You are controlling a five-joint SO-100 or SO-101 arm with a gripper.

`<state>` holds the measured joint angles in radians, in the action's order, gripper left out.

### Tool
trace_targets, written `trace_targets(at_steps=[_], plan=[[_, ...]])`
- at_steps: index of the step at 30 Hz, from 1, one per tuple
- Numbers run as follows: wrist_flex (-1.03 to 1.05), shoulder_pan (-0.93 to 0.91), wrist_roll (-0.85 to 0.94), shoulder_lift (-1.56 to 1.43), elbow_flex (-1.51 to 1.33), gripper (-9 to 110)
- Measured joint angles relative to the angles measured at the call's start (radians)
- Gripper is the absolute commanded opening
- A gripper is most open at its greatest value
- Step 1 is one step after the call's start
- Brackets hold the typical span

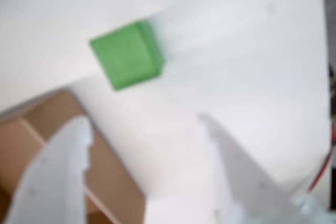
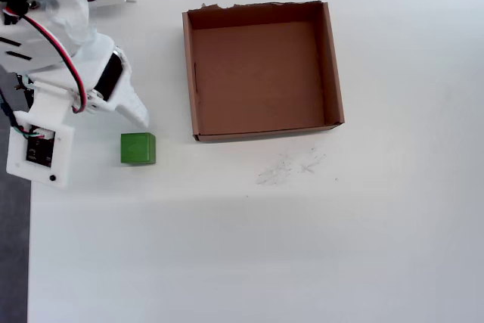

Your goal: Grasp a green cube and put it in a box.

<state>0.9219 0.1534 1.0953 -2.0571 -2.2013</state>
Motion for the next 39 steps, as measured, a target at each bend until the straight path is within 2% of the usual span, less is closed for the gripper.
trace_targets(at_steps=[12,39], plan=[[-0.143,0.009,0.008,0.29,0.12,30],[-0.262,0.049,0.008,0.449,0.12,23]])
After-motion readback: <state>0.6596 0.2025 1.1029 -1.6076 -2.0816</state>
